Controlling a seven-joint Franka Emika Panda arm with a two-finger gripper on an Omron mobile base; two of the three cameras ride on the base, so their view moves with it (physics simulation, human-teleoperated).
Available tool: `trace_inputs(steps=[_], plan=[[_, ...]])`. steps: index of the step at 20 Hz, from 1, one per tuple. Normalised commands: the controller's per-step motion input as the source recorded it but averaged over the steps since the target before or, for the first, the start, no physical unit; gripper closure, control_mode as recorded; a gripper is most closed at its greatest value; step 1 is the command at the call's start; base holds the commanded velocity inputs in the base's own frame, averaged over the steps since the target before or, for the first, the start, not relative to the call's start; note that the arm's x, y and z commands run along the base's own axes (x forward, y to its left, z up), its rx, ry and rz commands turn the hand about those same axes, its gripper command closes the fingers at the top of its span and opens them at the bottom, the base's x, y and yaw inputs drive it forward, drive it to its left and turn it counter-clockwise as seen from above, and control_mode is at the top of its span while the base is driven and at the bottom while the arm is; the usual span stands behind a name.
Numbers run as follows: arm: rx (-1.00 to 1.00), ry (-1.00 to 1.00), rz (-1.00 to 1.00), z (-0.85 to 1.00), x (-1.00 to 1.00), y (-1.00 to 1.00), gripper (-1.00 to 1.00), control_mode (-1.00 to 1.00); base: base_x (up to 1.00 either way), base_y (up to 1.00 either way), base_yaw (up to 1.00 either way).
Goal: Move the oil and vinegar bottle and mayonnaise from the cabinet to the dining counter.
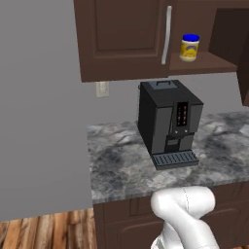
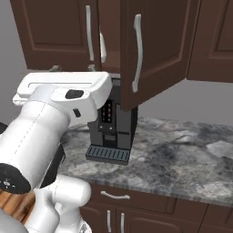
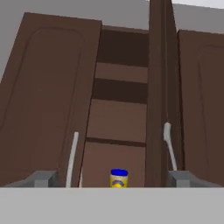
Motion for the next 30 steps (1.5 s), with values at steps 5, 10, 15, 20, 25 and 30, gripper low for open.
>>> trace_inputs(steps=[5, 10, 15, 20, 25, 30], plan=[[-0.06, 0.21, -0.12, 0.0, 0.42, 1.0, -1.0, -1.0, 0.0, 0.0, 0.0], [-0.04, 0.2, -0.16, 0.0, 0.73, 0.75, -1.0, -1.0, 0.0, 0.0, 0.0], [-0.03, 0.18, -0.25, -0.08, 1.0, 0.07, -1.0, -1.0, 0.0, 0.0, 0.0], [0.0, 0.14, -0.3, -0.18, 0.97, -0.22, -1.0, -1.0, 0.0, 0.0, 0.0], [0.0, 0.07, -0.32, -0.2, 0.64, -0.81, -1.0, -1.0, 0.0, 0.0, 0.0], [0.0, 0.02, -0.29, -0.17, 0.46, -0.79, -1.0, -1.0, 0.0, 0.0, 0.0]])
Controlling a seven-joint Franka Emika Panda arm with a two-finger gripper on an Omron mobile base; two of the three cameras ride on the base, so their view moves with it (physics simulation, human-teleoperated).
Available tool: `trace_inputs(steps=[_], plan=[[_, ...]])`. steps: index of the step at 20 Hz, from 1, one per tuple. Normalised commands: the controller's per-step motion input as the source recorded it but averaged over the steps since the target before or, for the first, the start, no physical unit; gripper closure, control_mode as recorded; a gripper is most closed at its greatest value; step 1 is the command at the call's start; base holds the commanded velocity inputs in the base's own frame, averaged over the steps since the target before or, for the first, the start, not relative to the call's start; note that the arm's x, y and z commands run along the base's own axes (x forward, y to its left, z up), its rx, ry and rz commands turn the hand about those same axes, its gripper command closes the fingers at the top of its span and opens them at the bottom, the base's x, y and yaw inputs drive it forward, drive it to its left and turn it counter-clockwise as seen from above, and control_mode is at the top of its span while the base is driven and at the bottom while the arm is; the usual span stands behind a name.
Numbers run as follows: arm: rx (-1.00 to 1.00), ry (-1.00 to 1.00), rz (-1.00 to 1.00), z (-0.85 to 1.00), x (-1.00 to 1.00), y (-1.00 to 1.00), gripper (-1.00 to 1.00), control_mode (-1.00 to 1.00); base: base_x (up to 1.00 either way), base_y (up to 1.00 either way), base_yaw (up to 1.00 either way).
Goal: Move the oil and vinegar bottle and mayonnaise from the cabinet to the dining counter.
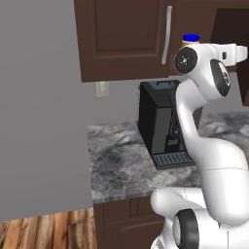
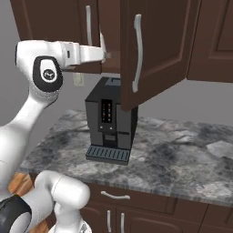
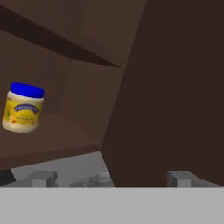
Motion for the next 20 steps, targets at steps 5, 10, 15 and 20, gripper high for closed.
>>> trace_inputs(steps=[5, 10, 15, 20], plan=[[0.0, 0.0, -0.32, -0.09, 0.22, -0.8, -1.0, -1.0, 0.0, 0.0, 0.0], [0.0, 0.0, -0.39, 0.0, -0.01, -0.95, -1.0, -1.0, 0.0, 0.0, 0.0], [0.0, -0.01, -0.41, 0.0, -0.35, -1.0, -1.0, -1.0, 0.0, 0.0, 0.0], [0.0, 0.0, -0.38, 0.0, -0.41, -1.0, -1.0, -1.0, 0.0, 0.0, 0.0]])
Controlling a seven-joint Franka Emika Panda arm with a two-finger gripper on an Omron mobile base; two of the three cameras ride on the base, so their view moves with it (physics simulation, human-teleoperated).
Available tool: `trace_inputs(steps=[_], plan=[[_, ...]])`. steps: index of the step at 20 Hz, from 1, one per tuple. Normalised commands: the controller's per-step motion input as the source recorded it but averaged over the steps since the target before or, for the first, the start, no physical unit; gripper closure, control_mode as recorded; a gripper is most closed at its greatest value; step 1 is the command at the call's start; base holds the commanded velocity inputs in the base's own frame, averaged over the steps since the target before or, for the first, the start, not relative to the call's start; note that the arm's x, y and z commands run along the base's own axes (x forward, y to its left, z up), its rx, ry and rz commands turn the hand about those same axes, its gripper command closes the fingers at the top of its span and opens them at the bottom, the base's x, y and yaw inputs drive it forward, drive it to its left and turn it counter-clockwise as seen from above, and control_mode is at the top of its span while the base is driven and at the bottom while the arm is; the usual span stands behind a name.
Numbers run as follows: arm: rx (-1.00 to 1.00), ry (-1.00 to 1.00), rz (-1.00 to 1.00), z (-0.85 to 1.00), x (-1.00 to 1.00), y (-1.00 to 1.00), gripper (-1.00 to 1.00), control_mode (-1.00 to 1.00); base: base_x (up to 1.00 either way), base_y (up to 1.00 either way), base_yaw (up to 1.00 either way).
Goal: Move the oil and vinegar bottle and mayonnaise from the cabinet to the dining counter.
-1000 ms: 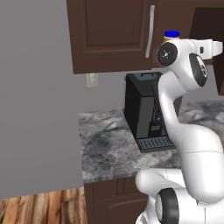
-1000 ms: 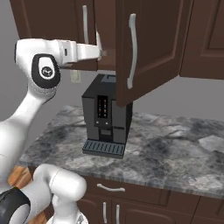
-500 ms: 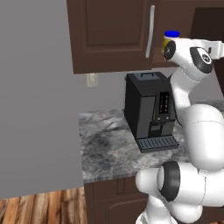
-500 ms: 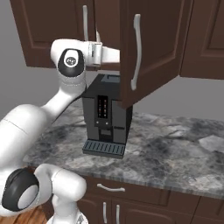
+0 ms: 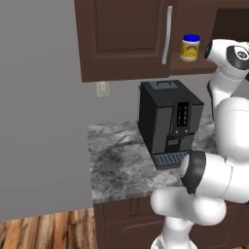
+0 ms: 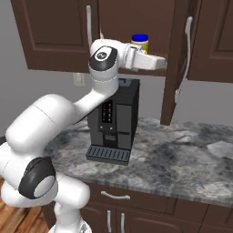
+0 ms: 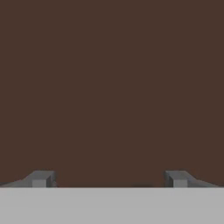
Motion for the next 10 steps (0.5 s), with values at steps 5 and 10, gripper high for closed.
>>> trace_inputs(steps=[5, 10], plan=[[0.07, -0.02, -0.2, 0.0, -0.65, -0.58, -1.0, -1.0, 0.0, 0.0, 0.0], [0.06, -0.1, 0.1, -0.04, -1.0, 0.56, -1.0, -1.0, 0.0, 0.0, 0.0]])
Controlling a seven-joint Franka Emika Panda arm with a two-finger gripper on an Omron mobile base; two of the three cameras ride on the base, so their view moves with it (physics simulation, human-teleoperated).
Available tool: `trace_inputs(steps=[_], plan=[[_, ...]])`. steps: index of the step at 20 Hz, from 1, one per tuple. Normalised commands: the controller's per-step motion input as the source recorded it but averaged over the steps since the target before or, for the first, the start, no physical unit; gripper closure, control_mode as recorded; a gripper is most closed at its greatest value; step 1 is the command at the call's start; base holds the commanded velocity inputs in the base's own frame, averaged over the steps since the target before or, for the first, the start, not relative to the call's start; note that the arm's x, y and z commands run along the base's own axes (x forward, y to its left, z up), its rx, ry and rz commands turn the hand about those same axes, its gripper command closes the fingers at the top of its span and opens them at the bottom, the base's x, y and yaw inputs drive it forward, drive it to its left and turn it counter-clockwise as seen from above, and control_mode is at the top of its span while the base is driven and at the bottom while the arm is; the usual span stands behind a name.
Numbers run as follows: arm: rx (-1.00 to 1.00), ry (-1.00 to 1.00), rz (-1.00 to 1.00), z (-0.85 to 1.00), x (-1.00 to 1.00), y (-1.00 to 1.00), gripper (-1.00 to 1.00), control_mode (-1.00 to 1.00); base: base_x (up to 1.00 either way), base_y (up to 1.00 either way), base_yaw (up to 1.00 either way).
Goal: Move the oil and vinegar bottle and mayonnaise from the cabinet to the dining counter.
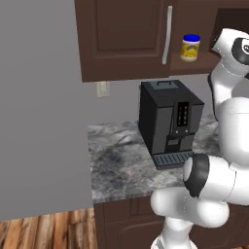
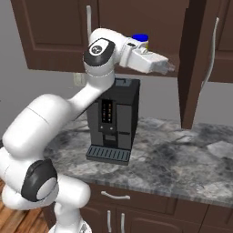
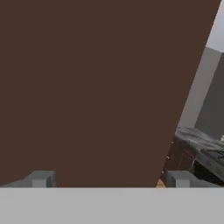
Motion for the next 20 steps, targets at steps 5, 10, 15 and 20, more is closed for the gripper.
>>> trace_inputs(steps=[5, 10, 15, 20], plan=[[0.03, -0.08, 0.38, -0.18, -0.91, 0.97, -1.0, -1.0, 0.0, 0.0, 0.0], [0.0, -0.13, 0.43, -0.26, -0.64, 0.95, -1.0, -1.0, 0.0, 0.0, 0.0], [0.0, -0.09, 0.39, -0.04, -0.13, 0.8, -1.0, -1.0, 0.0, 0.0, 0.0], [0.0, -0.16, 0.31, 0.0, 0.12, 0.58, -1.0, -1.0, 0.0, 0.0, 0.0]])
